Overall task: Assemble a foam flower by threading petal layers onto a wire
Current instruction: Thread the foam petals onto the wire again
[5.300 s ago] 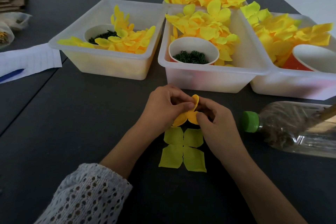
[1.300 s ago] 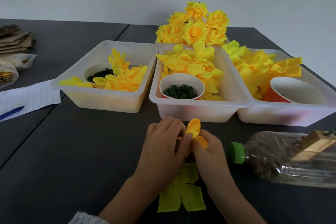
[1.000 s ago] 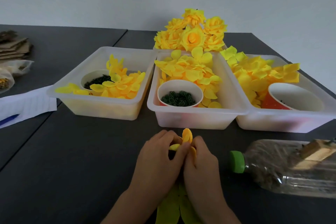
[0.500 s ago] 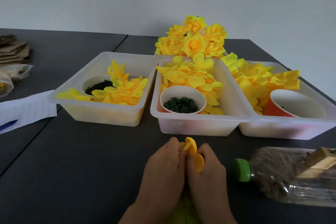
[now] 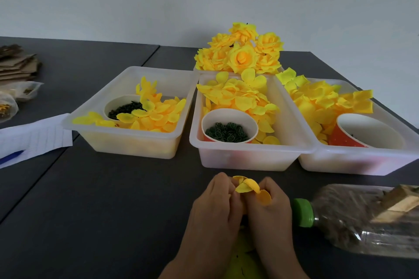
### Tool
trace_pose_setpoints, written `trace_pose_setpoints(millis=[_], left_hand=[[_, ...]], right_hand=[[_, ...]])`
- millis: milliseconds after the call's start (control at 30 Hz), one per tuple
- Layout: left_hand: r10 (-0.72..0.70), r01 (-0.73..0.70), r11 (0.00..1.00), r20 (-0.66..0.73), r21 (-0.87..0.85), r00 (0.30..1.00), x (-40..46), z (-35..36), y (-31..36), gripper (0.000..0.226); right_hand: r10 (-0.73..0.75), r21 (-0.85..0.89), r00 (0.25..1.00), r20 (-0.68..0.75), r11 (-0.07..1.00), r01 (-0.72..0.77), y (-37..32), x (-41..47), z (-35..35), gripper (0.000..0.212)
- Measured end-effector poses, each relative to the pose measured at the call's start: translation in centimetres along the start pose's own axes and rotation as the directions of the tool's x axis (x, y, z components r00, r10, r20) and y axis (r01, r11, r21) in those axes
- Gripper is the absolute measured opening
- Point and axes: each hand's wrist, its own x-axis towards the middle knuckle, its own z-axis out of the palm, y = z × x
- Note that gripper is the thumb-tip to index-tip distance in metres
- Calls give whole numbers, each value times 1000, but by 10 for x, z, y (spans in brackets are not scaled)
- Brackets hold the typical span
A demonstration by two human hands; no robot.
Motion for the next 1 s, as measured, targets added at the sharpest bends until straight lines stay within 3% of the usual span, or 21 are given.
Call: trace_pose_setpoints(millis=[400,567,633,800,1000], left_hand=[[33,-35,999,-93,-11,995,-2,0,0,26],[-18,19,1000,-84,12,996,3,-5,-2,22],[-42,44,998,-42,42,998,9,-8,-2,20],[-47,15,948,94,318,994,29,-12,7,11],[-138,-40,735,207,677,969,35,-13,16,21]], right_hand=[[-30,22,999,24,999,29,4,0,-2,20],[91,-34,975,204,996,-86,-2,11,-7,20],[69,-50,969,237,997,-59,-2,11,-6,21],[8,-119,968,249,993,22,-5,6,0,28],[-67,-286,974,215,950,128,-2,6,7,31]])
